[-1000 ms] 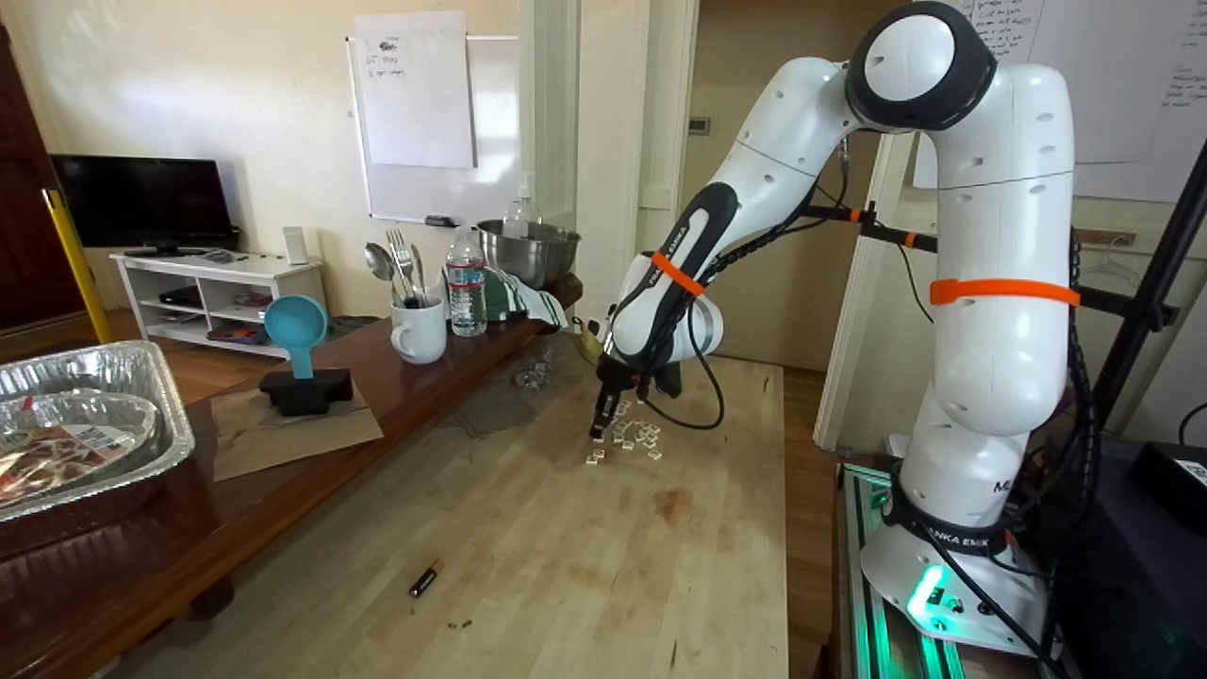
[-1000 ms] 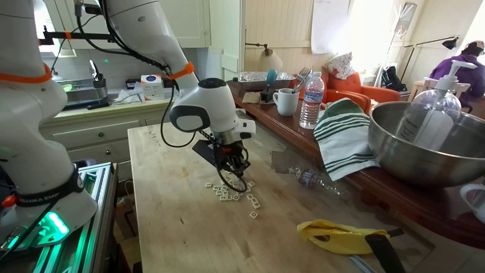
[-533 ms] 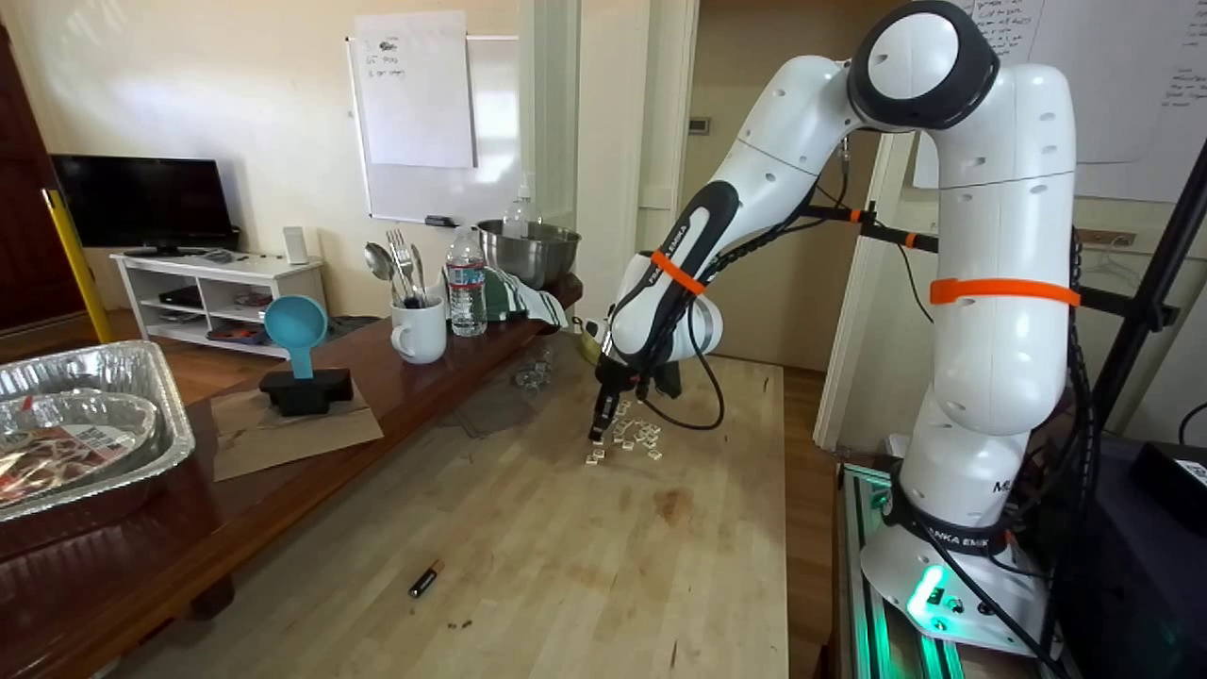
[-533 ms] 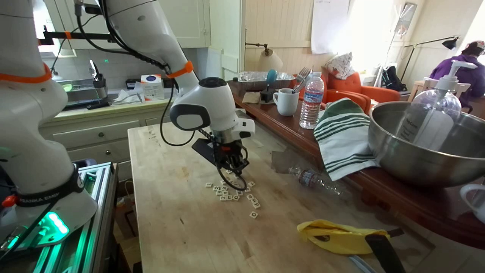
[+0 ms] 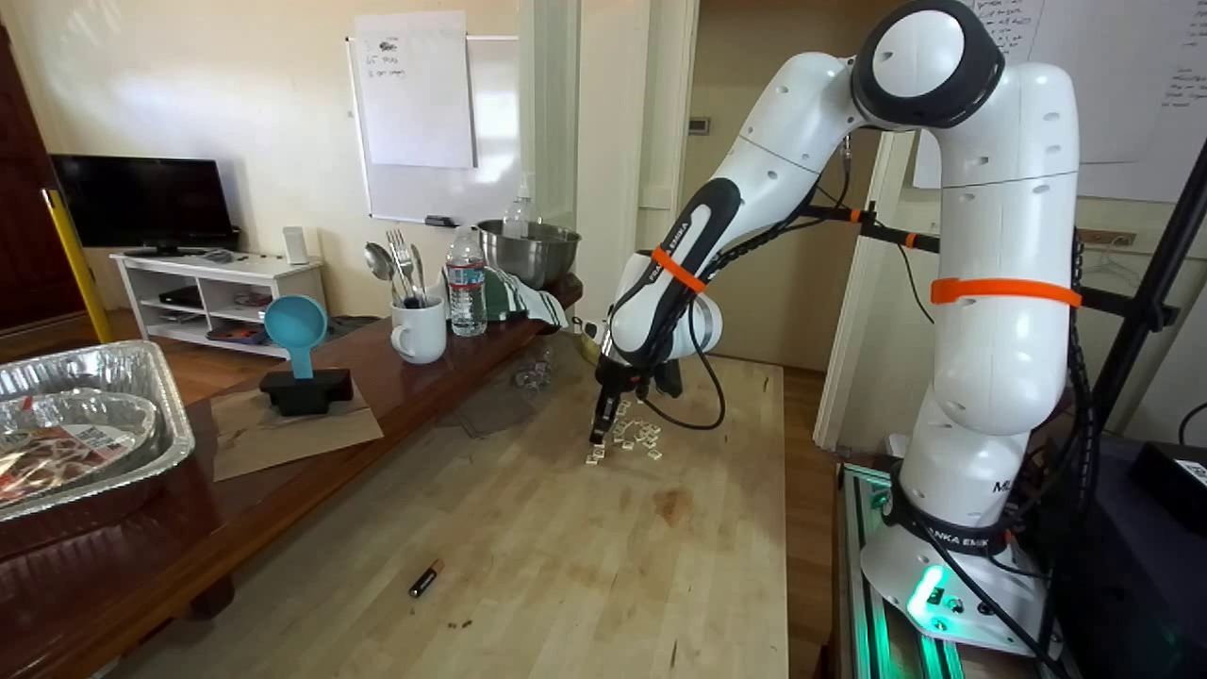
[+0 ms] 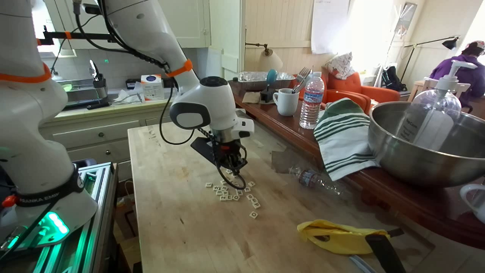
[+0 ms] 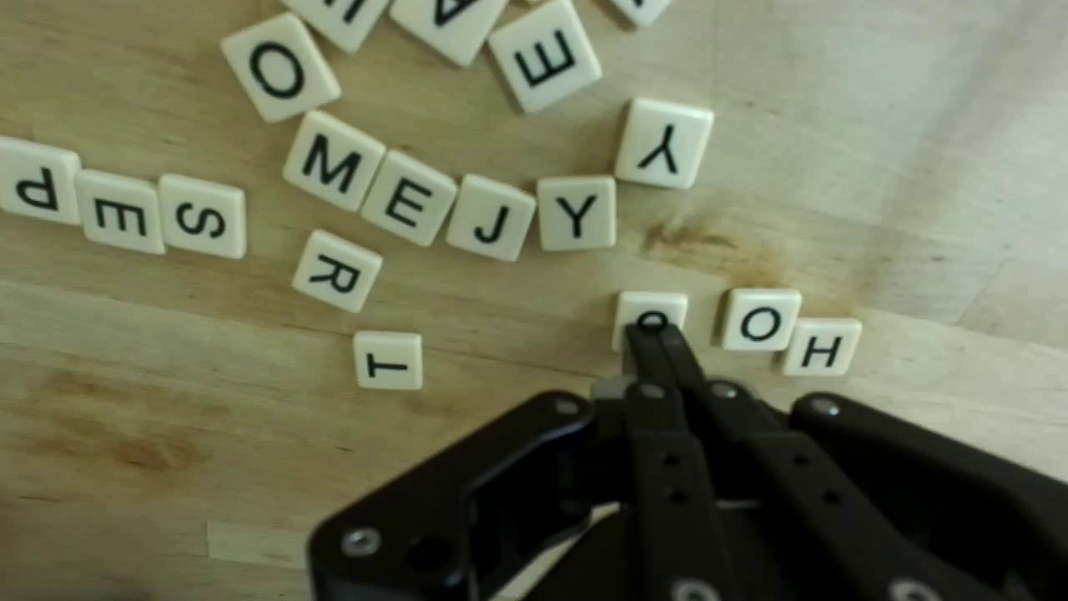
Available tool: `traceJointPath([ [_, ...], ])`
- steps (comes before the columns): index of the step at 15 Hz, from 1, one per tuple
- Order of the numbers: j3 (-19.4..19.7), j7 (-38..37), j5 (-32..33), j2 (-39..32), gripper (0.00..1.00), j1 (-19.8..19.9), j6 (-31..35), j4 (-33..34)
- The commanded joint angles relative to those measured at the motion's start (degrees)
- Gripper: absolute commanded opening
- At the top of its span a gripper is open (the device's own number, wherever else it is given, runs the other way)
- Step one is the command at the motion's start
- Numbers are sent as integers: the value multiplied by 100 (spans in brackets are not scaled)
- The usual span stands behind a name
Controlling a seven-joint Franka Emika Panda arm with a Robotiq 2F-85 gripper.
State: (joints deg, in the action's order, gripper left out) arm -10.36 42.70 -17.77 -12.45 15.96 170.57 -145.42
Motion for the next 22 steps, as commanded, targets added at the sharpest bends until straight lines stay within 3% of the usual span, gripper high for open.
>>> traceJointPath([
  [1,-101,54,-108,-100,0,49,-316,-88],
  [22,-209,38,-168,64,0,44,-336,-144],
])
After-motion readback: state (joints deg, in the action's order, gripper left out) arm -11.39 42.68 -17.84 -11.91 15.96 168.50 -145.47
